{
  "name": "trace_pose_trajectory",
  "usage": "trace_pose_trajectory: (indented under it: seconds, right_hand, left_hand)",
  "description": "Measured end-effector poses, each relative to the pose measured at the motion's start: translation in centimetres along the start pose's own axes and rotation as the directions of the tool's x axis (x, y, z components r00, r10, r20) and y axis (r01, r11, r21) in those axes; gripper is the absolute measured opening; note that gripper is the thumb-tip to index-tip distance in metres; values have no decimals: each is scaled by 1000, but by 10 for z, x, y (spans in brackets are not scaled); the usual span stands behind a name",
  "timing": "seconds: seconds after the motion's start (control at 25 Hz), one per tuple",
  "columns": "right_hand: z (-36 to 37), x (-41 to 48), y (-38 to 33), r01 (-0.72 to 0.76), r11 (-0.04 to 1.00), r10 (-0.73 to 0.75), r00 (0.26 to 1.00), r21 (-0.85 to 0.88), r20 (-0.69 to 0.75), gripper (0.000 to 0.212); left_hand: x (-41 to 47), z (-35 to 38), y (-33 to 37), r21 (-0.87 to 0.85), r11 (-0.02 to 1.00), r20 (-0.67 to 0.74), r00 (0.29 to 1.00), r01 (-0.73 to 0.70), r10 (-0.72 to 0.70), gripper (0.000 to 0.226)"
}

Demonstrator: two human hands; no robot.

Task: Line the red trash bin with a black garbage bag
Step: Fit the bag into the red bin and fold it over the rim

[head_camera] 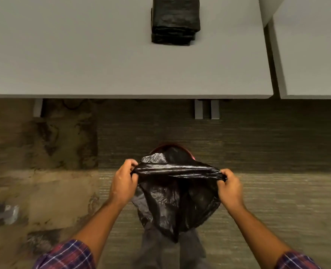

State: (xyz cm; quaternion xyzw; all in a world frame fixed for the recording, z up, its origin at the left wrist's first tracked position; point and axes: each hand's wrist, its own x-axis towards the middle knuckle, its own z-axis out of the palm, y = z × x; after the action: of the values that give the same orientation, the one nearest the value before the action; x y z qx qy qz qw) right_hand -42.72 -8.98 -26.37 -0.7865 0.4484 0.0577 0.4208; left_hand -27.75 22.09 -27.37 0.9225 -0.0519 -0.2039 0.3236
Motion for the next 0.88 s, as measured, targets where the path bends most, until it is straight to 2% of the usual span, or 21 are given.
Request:
trace_pose_trajectory:
  seconds: [0.12, 0.16, 0.24, 0.32, 0.44, 0.52, 0.6, 0.68, 0.76, 0.84, 0.88]
  right_hand:
    - [24, 45, 22, -91, 993, 79, 985, 70, 156, 27]
    - [32, 59, 27, -137, 983, 109, 970, 118, 216, 26]
    - [44, 87, 40, -200, 963, 133, 934, 178, 331, 22]
    - [53, 113, 53, -198, 967, 110, 894, 163, 433, 23]
    - [67, 148, 67, -204, 969, 105, 849, 137, 518, 9]
    - [83, 171, 73, -230, 962, 133, 863, 145, 486, 16]
    - [106, 191, 73, -167, 982, 123, 917, 86, 379, 20]
    - [130, 212, 70, 4, 997, 13, 976, -78, 218, 22]
    - [151, 231, 65, 114, 973, -91, 989, -200, 120, 30]
    - [171, 254, 65, 129, 942, -101, 989, -311, 105, 35]
    - [180, 265, 67, 110, 928, -73, 991, -357, 116, 37]
  left_hand:
    - [37, 34, -29, -172, 967, 90, 981, 186, -173, 38]
    - [49, 44, -40, -262, 919, 141, 954, 294, -265, 39]
    - [68, 61, -65, -378, 783, 286, 867, 493, -408, 24]
    - [86, 76, -85, -386, 715, 375, 807, 583, -456, 20]
    - [121, 90, -110, -421, 639, 385, 765, 644, -517, 17]
    - [146, 99, -122, -445, 539, 461, 699, 715, -547, 14]
    - [168, 114, -128, -422, 478, 507, 638, 770, -580, 10]
    - [189, 136, -133, -432, 525, 399, 677, 733, -618, 7]
    - [210, 158, -140, -491, 586, 213, 741, 645, -637, 21]
    - [225, 173, -143, -512, 608, 144, 758, 607, -636, 41]
    - [231, 179, -144, -488, 648, 138, 784, 585, -605, 42]
